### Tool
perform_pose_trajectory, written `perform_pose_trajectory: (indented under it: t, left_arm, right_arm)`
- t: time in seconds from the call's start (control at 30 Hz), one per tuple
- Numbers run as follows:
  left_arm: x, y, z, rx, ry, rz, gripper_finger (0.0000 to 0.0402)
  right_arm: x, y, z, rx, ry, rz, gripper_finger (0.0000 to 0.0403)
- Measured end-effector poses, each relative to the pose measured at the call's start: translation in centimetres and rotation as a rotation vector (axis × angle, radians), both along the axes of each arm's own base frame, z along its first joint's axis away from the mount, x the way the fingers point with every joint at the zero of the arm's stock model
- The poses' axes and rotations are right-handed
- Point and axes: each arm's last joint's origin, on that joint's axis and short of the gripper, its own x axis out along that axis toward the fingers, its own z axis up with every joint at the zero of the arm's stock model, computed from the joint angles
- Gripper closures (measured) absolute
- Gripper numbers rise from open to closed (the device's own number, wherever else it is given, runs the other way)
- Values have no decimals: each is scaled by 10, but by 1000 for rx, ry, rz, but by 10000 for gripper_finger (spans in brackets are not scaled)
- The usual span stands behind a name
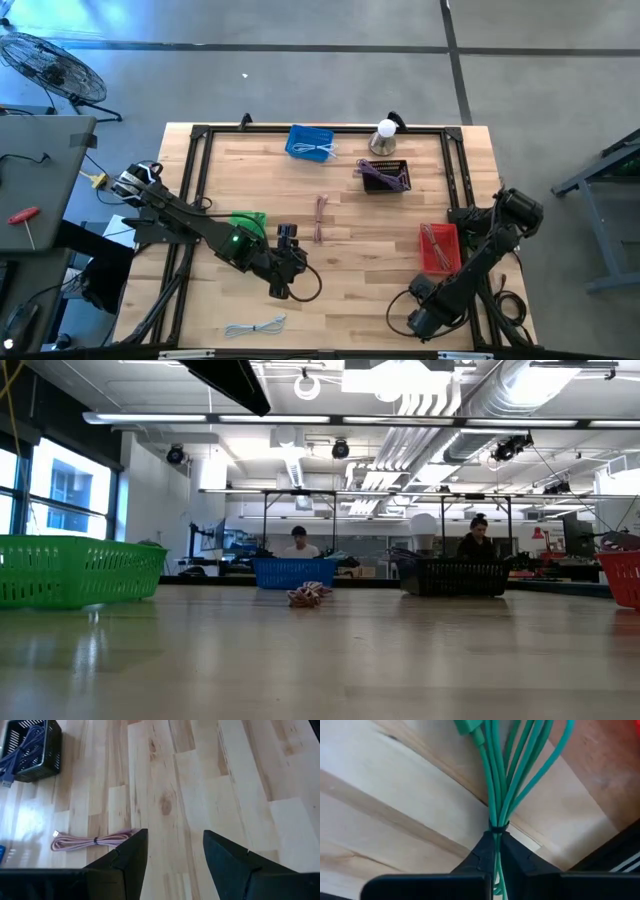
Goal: Pick & Place USB Port
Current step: Put the green charger cable into the green bin
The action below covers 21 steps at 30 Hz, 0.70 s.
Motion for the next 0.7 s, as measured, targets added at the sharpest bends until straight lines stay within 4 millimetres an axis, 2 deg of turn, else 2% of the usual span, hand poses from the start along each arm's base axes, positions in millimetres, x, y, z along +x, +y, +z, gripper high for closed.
perform_pose_trajectory:
  t: [0.13, 0.3, 0.57, 0.7]
  left_arm:
    - [1, 0, 0, -2, -8, 2, 218]
    - [1, 1, 2, 39, -40, 43, 218]
    - [9, 1, 10, 134, -172, 65, 218]
    - [13, -2, 16, 174, -223, 12, 218]
  right_arm:
    - [6, 2, 11, -13, -115, 57, 399]
    - [19, 9, 44, -50, -364, 151, 400]
    - [33, 36, 107, -237, -825, 526, 402]
    - [34, 47, 126, -356, -967, 714, 402]
